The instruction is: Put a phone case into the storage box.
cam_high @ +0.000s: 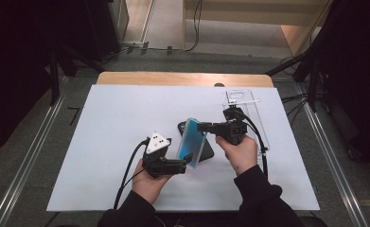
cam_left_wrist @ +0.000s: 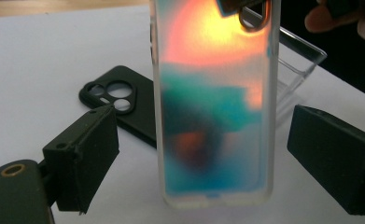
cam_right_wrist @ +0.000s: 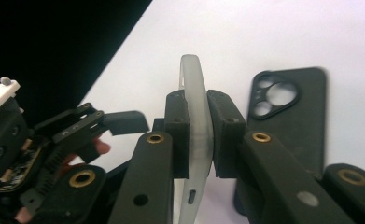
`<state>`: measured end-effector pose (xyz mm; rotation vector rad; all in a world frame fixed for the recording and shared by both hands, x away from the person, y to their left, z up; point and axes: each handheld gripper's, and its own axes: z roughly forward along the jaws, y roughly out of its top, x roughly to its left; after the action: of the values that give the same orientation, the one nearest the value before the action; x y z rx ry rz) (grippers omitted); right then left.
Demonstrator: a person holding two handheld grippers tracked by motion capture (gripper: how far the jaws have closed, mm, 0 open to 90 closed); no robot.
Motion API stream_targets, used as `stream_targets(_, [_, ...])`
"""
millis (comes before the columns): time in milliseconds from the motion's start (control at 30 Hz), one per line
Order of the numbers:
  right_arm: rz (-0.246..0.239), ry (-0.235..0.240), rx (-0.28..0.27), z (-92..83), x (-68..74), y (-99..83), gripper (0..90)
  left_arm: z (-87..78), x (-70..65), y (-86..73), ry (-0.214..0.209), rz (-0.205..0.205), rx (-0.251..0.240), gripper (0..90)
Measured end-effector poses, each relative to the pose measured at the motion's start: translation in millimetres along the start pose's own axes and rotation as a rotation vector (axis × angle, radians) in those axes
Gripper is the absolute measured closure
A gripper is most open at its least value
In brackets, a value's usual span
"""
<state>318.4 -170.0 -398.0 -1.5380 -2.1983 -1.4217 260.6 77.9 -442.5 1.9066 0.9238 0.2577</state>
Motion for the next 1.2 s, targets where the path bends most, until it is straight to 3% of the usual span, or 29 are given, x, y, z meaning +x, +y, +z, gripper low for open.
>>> stream_targets(33, [0.000,0.000,0.000,0.0,0.0,0.0,77.0,0.0,0.0,0.0,0.000,0.000,0.000,9.3])
stream_targets(133, [-0.080,-0.036,-0.028,-5.8,2.1,-0.2,76.9,-1.1,3.0,4.2,-0.045,-0.015,0.045,10.2])
stream_targets(200, [-0.095,-0.045,-0.024,-6.9,3.1,-0.3,76.9,-1.5,4.0,5.2,-0.055,-0.019,0.056,12.6])
stream_targets(233, [-0.132,-0.058,-0.026,-8.2,4.6,-0.8,76.9,-1.8,5.3,6.5,-0.070,-0.019,0.073,13.2])
stream_targets(300, [-0.158,-0.060,-0.027,-9.6,6.1,-1.2,76.9,-3.3,7.3,10.6,-0.088,-0.002,0.118,13.3])
stream_targets(367, [-0.188,-0.058,-0.029,-11.1,7.6,-1.6,77.0,-4.0,7.7,11.7,-0.097,0.004,0.125,15.6])
stream_targets(433, [-0.209,-0.057,-0.028,-12.9,8.6,-1.6,76.9,-5.2,9.2,14.3,-0.123,0.011,0.145,16.6])
stream_targets(467, [-0.220,-0.055,-0.024,-13.9,8.9,-1.4,77.0,-5.7,11.7,17.0,-0.163,0.002,0.173,16.9])
stream_targets(500, [-0.220,-0.055,-0.024,-13.9,8.9,-1.4,77.0,-5.7,11.7,17.0,-0.163,0.002,0.173,17.9])
stream_targets(600, [-0.244,-0.038,-0.013,-16.9,9.7,-0.8,77.0,-6.9,16.0,20.5,-0.191,0.004,0.208,17.8])
stream_targets(733, [-0.365,-0.009,0.014,-21.2,11.4,-0.5,77.0,-10.4,23.4,26.3,-0.228,0.026,0.215,17.8])
stream_targets(800, [-0.393,0.001,0.027,-22.3,10.3,-0.3,77.0,-10.8,26.6,29.3,-0.233,0.039,0.224,17.8])
stream_targets(900, [-0.412,0.020,0.031,-23.7,8.5,0.2,77.0,-10.4,29.7,31.5,-0.246,0.051,0.239,19.2])
stream_targets(1033, [-0.428,0.099,0.041,-24.6,3.9,1.9,77.0,-10.4,33.8,37.8,-0.267,0.093,0.243,21.2])
stream_targets(1100, [-0.454,0.123,0.063,-24.2,4.3,2.1,77.0,-11.0,35.8,40.5,-0.306,0.120,0.240,22.2])
stream_targets(1133, [-0.494,0.134,0.072,-23.5,5.1,1.6,77.0,-12.3,37.3,42.1,-0.331,0.138,0.228,22.4])
stream_targets(1200, [-0.503,0.142,0.077,-23.1,5.5,1.4,77.0,-12.8,38.3,42.9,-0.345,0.145,0.226,22.5])
